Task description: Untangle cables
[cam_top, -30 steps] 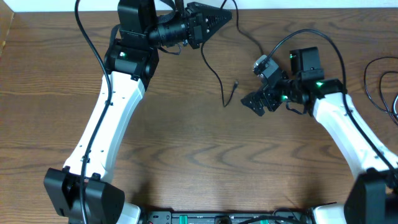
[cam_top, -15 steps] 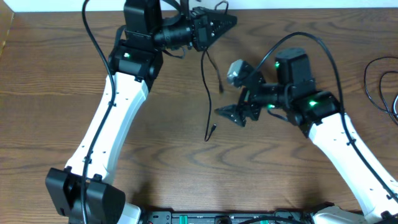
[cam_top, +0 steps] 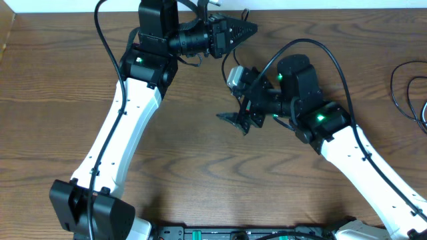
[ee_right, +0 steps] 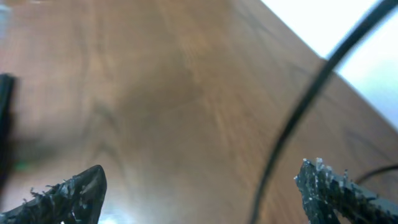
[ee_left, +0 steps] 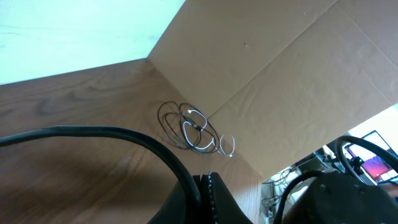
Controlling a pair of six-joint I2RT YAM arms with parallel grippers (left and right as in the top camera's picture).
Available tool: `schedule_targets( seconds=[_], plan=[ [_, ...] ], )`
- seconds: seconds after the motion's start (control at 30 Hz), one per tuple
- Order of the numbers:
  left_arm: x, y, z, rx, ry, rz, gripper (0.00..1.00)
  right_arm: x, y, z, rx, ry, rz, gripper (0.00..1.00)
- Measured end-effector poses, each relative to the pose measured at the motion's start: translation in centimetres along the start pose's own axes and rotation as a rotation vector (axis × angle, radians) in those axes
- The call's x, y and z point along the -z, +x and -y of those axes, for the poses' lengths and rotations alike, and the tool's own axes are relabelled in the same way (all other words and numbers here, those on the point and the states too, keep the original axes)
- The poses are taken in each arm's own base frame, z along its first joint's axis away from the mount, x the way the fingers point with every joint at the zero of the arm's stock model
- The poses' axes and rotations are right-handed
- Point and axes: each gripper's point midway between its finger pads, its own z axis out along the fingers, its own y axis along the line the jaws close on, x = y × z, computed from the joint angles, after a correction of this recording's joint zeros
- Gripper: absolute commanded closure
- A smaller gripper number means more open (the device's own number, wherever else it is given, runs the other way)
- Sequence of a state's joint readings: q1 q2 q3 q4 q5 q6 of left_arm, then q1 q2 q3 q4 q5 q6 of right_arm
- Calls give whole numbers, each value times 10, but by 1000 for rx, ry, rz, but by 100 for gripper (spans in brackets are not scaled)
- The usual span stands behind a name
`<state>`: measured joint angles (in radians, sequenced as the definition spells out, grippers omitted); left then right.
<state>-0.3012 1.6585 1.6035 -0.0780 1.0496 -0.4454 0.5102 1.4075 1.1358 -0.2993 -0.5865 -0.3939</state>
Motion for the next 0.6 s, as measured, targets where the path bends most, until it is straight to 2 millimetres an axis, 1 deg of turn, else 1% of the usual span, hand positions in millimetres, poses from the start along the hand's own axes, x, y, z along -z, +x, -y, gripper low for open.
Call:
schedule_targets(
  seconds=[0.23,0.33,0.37,0.43,0.53,0.57,0.6],
  plan=[
    [0,2,3,0,16,-9,93,0,-6,36,-33,202,5,4],
    [-1,3,4,1,21,-13,93,-3,-11,46,-61,244,31,5],
    [-2,3,5,0,24,-15,92,-4,-12,50,-72,254,39,7],
    [-4,5,8,-1,30,-20,93,-8,-12,55,-103,268,53,16],
    [-5,6,9,-2,33,-22,93,-16,-9,61,-158,277,65,52],
    [-5,6,9,-1,33,-22,93,-18,-8,63,-170,280,64,69],
    [-5,6,9,-1,33,-23,93,-20,-6,63,-186,279,62,78]
  ],
)
